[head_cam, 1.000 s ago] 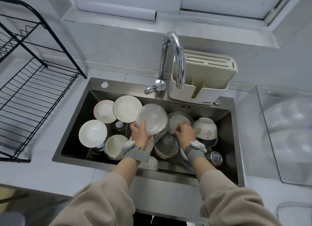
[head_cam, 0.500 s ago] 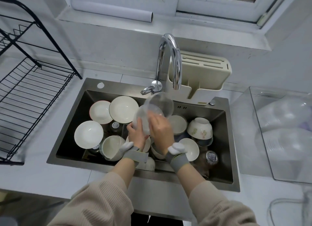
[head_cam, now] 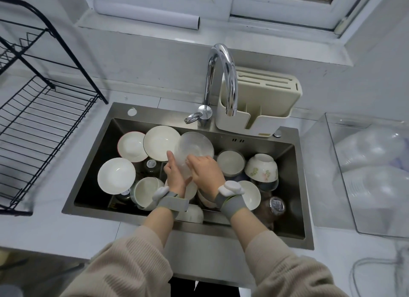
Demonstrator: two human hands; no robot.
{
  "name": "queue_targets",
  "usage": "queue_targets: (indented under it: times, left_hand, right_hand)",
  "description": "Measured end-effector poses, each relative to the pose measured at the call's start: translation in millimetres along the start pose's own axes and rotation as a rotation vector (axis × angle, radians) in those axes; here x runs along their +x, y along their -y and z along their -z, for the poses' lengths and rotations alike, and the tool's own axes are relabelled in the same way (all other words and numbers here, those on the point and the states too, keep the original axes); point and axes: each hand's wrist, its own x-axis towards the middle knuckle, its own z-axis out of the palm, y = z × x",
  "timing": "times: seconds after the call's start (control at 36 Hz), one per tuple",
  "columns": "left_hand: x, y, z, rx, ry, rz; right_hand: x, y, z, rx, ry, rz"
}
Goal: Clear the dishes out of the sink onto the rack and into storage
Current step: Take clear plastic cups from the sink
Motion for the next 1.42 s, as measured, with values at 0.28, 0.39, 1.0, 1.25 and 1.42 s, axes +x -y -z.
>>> queue_targets:
  times: [0.28,0.39,1.0,1.25,1.42]
  left_hand:
    - [-0.1,-4.8,5.0,0.08,0.056,0.141]
    - [1.7,-3.9,2.3,0.156,0.036,0.106]
    - [-2.9,-18.5,18.1,-0.263,0.071,0.183]
    - [0.3,-18.3,20.2,-0.24,0.071,0.202]
    - [-1.5,-17.0,18.3,-0.197,0.087,0.202]
  right_hand:
    - [4.4,-5.0,5.9,0.059,0.083,0.043]
    - [-0.6,-12.5,-3.9,0.141,0.084,0.013]
    - [-35.7,-118.7,-38.5,-0.25,0.493,-0.463]
    - [-25.1,-117.3,-35.0,-0.503,0.366,-0.44]
    - [-32.3,-98.7,-29.1,-0.284,0.009,-0.518]
